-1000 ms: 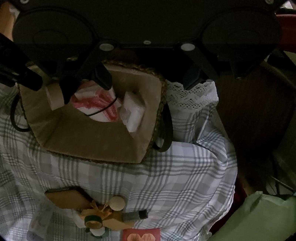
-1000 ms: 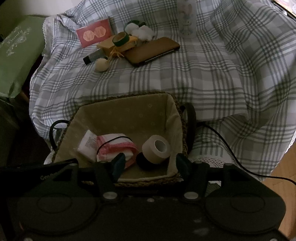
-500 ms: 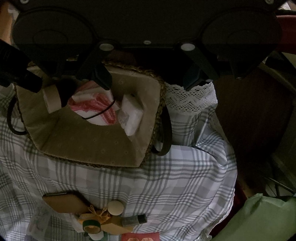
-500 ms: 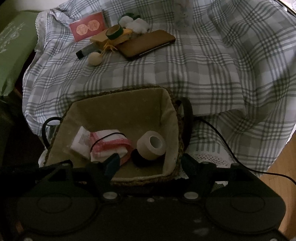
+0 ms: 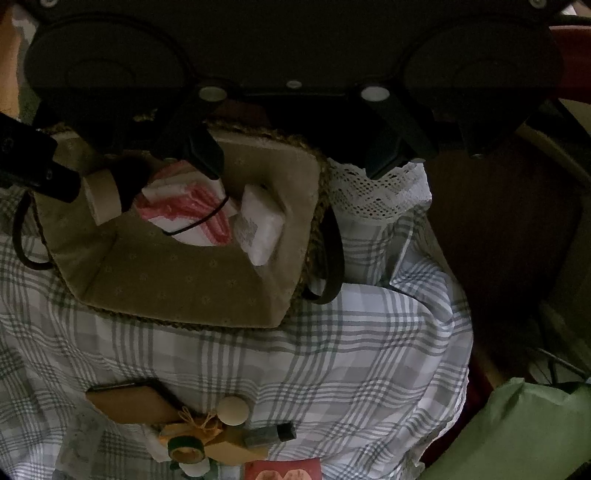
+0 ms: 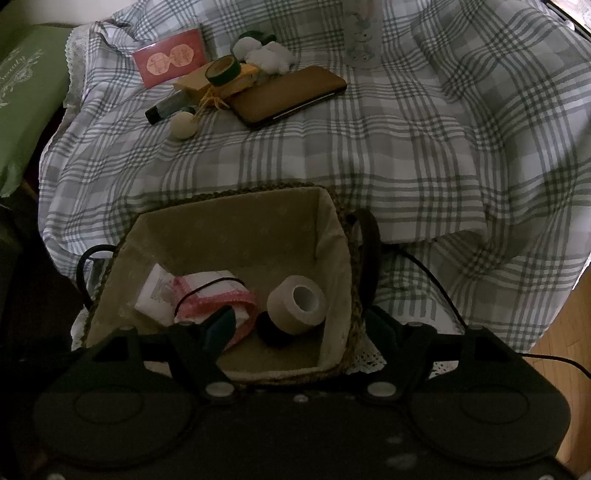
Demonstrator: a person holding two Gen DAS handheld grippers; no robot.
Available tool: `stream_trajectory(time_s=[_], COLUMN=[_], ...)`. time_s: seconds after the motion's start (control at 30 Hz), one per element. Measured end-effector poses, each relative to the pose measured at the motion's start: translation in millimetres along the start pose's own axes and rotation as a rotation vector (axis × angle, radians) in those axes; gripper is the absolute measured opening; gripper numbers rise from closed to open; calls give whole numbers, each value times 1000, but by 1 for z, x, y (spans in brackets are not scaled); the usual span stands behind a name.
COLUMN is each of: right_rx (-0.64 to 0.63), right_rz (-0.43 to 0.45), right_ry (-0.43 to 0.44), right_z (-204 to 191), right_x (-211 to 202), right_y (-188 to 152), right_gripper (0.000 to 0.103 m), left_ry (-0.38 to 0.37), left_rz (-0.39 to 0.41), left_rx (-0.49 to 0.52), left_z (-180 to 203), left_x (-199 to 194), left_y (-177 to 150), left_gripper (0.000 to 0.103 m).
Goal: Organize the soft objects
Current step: 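Move both tools back over the items on the plaid cloth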
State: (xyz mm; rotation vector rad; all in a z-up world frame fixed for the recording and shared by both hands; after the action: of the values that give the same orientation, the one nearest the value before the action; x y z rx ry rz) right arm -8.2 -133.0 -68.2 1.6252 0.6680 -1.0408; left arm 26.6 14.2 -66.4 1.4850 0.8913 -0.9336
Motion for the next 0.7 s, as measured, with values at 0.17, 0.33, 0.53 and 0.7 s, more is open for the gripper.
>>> stream_trajectory(time_s=[0.17, 0.33, 0.53, 0.7], right_rx=[-4, 0, -3, 16], right_rz=[8, 71, 169, 198], right_ry=[9, 23, 17, 29], right_z=[0, 0, 1, 3], right_x=[2, -3, -11, -5], right_y=[3, 15, 43, 72], right_gripper=[77, 79, 84, 84], left_ry=[-8, -6, -8, -29], left_rz=[56, 148, 208, 238], left_rx=[-4, -9, -3, -14], left_z=[0, 1, 0, 0], left_x=[-5, -13, -14, -9], left_y=[5, 16, 39, 61], left_gripper=[80, 80, 80, 80])
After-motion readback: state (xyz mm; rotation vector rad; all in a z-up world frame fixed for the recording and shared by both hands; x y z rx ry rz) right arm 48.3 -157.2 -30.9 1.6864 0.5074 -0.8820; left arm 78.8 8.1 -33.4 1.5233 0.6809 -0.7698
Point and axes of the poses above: each gripper's, at about its wrist camera, not at the fingertips, and x roughly the way its jaws point, z to its right, y to its top, the point moved 2 cm from there along x, roughly the way its jaws point, and after that the axes turned 2 degrees about -z, right-handed, at the moved point
